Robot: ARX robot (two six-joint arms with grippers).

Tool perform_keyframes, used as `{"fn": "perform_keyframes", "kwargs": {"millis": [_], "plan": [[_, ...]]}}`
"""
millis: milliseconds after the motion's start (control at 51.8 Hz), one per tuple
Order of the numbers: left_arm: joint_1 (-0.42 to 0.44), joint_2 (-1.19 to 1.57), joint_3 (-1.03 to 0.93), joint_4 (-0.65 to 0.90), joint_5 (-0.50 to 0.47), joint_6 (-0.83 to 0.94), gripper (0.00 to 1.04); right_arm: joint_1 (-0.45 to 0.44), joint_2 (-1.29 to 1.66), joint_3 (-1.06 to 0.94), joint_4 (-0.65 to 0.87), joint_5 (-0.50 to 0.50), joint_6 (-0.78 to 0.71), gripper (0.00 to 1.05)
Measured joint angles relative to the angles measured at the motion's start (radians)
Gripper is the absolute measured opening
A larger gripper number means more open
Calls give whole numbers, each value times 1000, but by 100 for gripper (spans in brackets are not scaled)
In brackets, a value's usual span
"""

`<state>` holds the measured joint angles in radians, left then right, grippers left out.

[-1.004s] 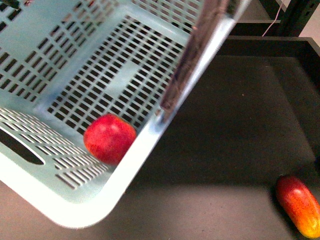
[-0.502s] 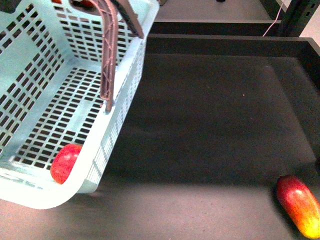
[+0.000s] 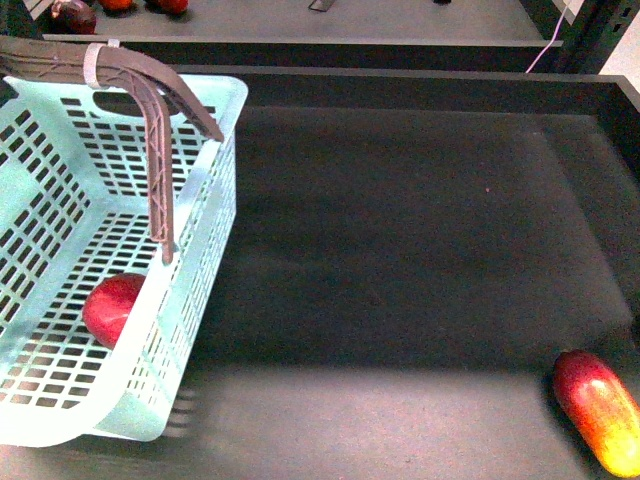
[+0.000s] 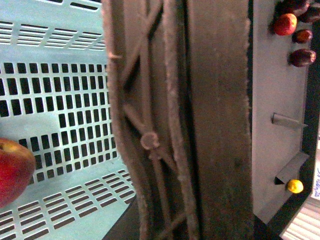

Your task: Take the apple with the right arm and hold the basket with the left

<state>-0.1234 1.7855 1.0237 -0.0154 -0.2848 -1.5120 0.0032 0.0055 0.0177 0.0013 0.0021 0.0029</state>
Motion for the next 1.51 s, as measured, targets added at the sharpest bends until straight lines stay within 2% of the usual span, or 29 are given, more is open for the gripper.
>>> {"fn": "perform_keyframes", "kwargs": {"millis": [154, 367, 483, 656, 714, 811, 1023, 1158, 1177, 1216, 1235, 1293, 1370, 1428, 1505], "plan": [[31, 13, -33, 0, -9, -3, 15, 0, 0, 0, 0, 0, 0, 96], [24, 14, -46, 4, -5, -4, 17, 0, 0, 0, 0, 0, 0, 96], [10, 9, -61, 9, 0, -3, 44, 0, 0, 0, 0, 0, 0, 96], [0, -61, -61, -15, -5, -18, 69, 0, 0, 0, 0, 0, 0, 96], [-8, -99, -62, -46, -17, -28, 78, 0, 0, 0, 0, 0, 0, 96], [-39, -220, -63, -166, -75, -70, 100, 0, 0, 0, 0, 0, 0, 96], [-132, -454, -69, -354, -205, -93, 98, 0, 0, 0, 0, 0, 0, 96], [-162, -515, -75, -364, -215, -98, 98, 0, 0, 0, 0, 0, 0, 96], [-158, -521, -91, -327, -192, -48, 97, 0, 0, 0, 0, 0, 0, 96], [-133, -555, -209, -68, -64, 124, 88, 0, 0, 0, 0, 0, 0, 96], [-121, -576, -288, 92, -2, 296, 83, 0, 0, 0, 0, 1, 0, 96], [-104, -607, -411, 337, 56, 536, 74, 0, 0, 0, 0, 0, 0, 96], [-71, -680, -566, 621, 102, 1038, 56, 0, 0, 0, 0, 0, 0, 96], [-45, -738, -631, 683, 119, 1281, 41, 0, 0, 0, 0, 0, 0, 96], [-23, -784, -700, 692, 145, 1406, 25, 0, 0, 0, 0, 0, 0, 96]]}}
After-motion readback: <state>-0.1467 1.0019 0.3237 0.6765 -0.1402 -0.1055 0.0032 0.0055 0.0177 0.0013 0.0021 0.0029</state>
